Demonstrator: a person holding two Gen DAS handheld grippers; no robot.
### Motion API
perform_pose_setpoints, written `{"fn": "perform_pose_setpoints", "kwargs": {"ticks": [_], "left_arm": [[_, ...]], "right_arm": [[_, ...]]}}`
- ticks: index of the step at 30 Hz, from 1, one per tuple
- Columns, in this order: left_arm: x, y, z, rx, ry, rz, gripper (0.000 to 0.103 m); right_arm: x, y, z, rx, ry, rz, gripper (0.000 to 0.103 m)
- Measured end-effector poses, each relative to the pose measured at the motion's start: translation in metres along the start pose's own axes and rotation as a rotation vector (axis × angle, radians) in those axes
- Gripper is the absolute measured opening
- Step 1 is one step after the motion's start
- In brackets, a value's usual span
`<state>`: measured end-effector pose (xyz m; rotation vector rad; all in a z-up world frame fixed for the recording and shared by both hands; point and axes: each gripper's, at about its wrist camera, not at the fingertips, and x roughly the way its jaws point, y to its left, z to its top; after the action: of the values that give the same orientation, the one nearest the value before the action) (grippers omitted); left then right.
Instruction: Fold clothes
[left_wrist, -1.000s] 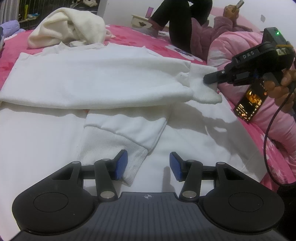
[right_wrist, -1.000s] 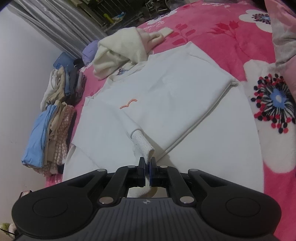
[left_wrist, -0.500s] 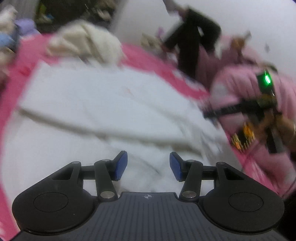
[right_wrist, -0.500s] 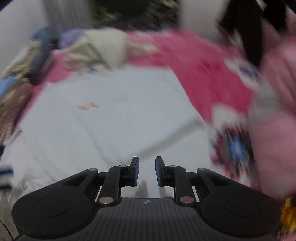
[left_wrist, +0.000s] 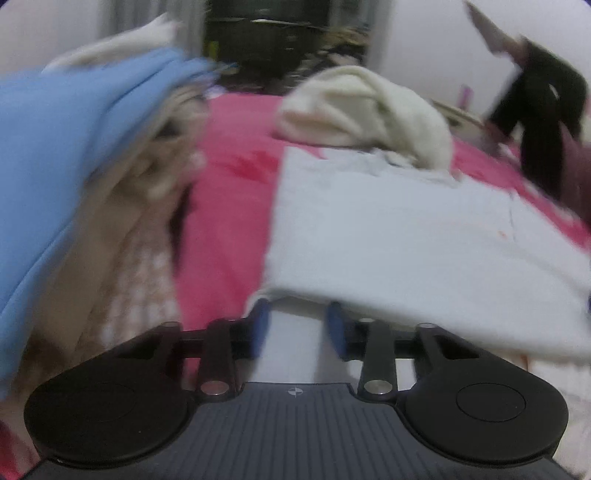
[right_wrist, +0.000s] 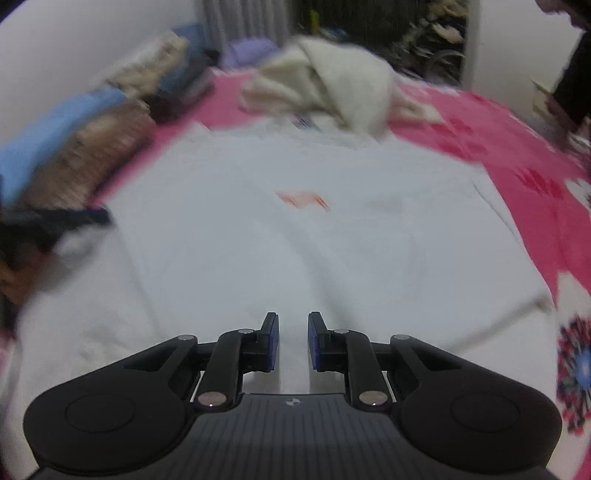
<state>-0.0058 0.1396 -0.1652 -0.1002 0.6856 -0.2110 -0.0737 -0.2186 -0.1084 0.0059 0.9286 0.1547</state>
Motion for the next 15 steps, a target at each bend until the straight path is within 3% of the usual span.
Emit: {"fn": "perform_pose_setpoints", "kwargs": {"ticks": [2, 6, 9, 12, 15], "left_arm": [[-0.003, 0.001, -0.003, -0.004, -0.014, 0.011, 0.028], [-0.011, -0.001, -0.004, 0.026, -0.020, 0.041, 0.028], [-0.028, -0.008, 0.003, 0.048, -0.028, 0.040, 0.040], [-0.040, -0.025, 0.011, 0.110, -0.059, -0.020, 0.044], [-0.028, -0.040, 0.017, 0.168, -0.042, -0.032, 0.046]], "right_arm": [[0.003, -0.011, -0.012, 0.027, -0.012, -0.001, 0.013], [-0.007, -0.017, -0.011, 0.058, -0.023, -0.007, 0.013], [-0.021, -0.018, -0.002, 0.068, -0.062, -0.014, 0.014], [-0.030, -0.019, 0.008, 0.059, -0.119, -0.004, 0.014], [-0.009, -0.018, 0.005, 0.015, -0.074, -0.020, 0.014]]}}
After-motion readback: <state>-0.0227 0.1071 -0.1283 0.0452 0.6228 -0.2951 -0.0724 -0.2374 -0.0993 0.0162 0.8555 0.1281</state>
